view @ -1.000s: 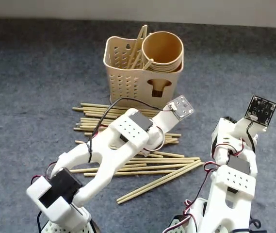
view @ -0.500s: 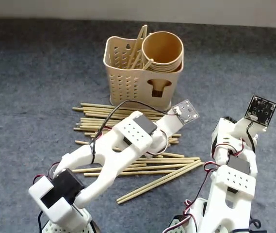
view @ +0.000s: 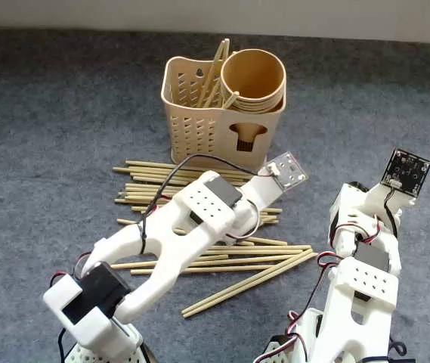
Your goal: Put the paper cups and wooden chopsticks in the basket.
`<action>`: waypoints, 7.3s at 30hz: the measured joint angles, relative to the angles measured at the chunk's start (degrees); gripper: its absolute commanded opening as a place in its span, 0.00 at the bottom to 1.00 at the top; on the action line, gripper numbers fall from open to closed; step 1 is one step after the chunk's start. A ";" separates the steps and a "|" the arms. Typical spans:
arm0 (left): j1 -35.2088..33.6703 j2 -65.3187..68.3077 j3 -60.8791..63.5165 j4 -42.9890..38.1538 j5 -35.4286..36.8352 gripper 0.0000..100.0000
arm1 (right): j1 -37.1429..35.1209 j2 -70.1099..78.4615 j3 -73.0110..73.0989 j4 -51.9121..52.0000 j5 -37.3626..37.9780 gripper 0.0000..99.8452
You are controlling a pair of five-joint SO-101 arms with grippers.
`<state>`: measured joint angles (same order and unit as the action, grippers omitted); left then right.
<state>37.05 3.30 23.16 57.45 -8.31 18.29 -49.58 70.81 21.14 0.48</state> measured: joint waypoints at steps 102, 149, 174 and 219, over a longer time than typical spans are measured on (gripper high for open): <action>-14.33 -50.20 -6.07 -37.71 0.44 0.01 | 0.00 0.00 0.00 0.00 0.00 0.01; -29.89 -26.02 -13.27 -18.46 17.49 0.14 | -11.69 -25.85 -3.96 25.76 0.18 0.01; -33.41 -69.71 19.78 -7.82 11.69 0.14 | -18.11 -26.46 -3.96 44.31 0.18 0.06; -37.54 -107.34 72.70 -7.82 11.69 0.13 | -24.44 -26.81 -13.71 62.15 -11.52 0.01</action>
<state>-0.48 -104.04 95.87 49.63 3.38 -6.15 -76.40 57.10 83.30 -11.03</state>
